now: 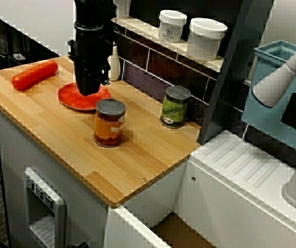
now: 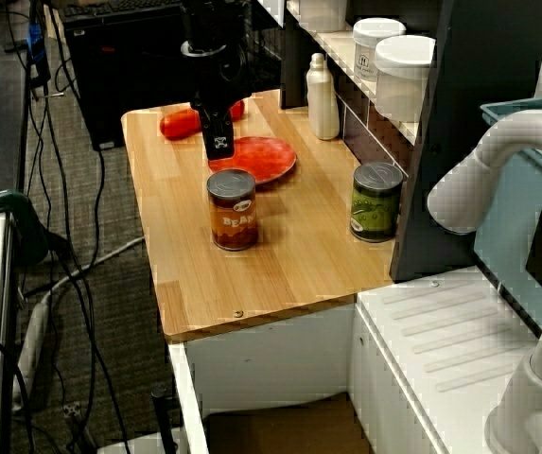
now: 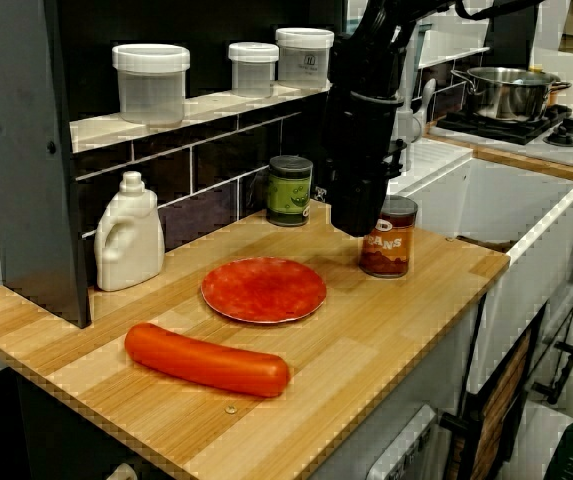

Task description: Push into sink

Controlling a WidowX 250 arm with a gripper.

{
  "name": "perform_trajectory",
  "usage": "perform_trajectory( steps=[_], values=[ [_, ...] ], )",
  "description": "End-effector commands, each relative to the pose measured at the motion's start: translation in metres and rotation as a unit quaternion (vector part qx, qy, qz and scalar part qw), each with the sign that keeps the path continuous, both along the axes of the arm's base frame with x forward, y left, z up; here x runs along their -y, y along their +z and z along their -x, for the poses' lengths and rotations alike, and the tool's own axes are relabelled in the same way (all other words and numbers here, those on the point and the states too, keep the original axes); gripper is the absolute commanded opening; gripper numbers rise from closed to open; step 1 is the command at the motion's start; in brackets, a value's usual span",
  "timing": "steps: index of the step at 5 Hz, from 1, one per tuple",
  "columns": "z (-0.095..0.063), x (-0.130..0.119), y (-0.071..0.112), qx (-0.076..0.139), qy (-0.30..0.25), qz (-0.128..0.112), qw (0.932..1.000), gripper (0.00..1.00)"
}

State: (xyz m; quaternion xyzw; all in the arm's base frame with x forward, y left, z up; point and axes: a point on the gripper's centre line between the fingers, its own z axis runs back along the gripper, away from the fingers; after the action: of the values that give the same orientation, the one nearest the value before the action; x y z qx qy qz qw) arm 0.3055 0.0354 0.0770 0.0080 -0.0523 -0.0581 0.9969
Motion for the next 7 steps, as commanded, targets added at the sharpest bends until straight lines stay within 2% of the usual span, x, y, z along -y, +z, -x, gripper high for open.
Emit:
perform_trajectory(
  steps=[1, 2, 3, 4, 5, 6, 7],
  values=[
    [0.003, 0.001, -0.004, 0.018, -0.005, -0.029, 0.9994, 0.00],
    [0.007, 0.007, -0.011, 0.014, -0.012, -0.033, 0.9993, 0.00],
    [0.012, 0.018, -0.013, 0.012, -0.017, -0.021, 0.9996, 0.00],
    [0.016, 0.046, -0.026, 0.005, -0.015, -0.009, 0.9998, 0.00],
    [0.023, 0.070, -0.025, 0.009, -0.022, 0.006, 0.9997, 0.00],
    [0.033, 0.103, -0.015, 0.013, -0.040, 0.036, 0.9984, 0.00],
    [0.041, 0.122, -0.010, 0.021, -0.043, 0.047, 0.9978, 0.00]
  ],
)
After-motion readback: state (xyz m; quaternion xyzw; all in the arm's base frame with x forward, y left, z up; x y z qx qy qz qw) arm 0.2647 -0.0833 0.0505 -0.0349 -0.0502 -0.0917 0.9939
